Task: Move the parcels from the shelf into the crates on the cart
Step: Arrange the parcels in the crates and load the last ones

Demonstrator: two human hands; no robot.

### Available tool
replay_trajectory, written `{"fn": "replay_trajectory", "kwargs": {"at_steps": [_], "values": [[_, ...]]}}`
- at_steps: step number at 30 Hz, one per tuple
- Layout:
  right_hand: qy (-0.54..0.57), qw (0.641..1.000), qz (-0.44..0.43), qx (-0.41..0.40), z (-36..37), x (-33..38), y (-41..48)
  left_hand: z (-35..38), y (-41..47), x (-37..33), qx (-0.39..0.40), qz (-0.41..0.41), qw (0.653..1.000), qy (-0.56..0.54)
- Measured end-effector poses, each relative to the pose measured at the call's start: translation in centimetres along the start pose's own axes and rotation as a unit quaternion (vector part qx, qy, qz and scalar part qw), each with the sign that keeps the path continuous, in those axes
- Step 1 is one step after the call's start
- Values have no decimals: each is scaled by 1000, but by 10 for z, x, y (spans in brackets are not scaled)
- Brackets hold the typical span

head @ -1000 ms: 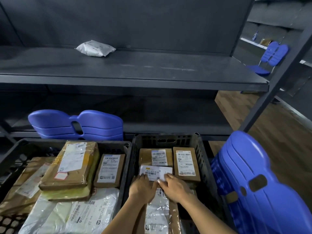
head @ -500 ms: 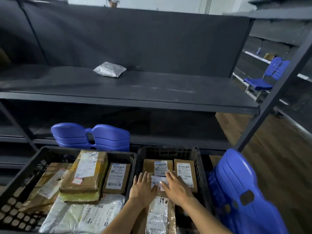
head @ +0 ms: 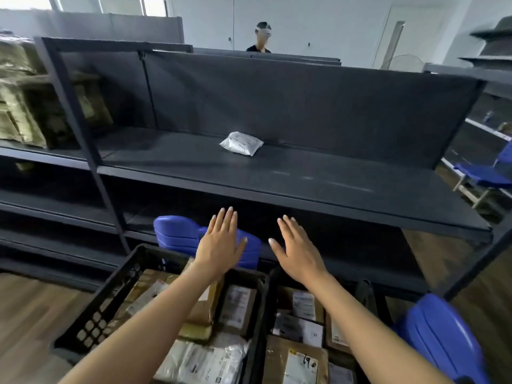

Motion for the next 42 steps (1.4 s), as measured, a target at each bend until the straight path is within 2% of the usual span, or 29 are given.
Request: {"fn": "replay_trajectory", "kwargs": {"at_steps": [6,12,16,24,36,42], "values": [[-73,997,-16,-29,3,37,94,-29,67,80,-30,15,999,35],[-90,994,43,-37,17,66,188,-47,146,149,-35,78,995,46],[-94,992,81,-32,16,72,232,-57,191,169,-18,100,994,45],[-121,987,105,-19,13,49,296,-46,268,163,2,135,989,54],[-151,983,100,9,29,-39,382,7,387,126,36,126,991,41],[-107,985,133,31,40,-65,404,22,419,107,23,144,988,42]]}}
Point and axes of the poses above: each hand's wrist, its own y-axis towards the middle knuckle, its own z-axis out of the palm, x = y × z, the point moved 2 cm from there along y, towards the middle knuckle, and after that the axes turned 11 degrees about -z, right-handed, at the moved point
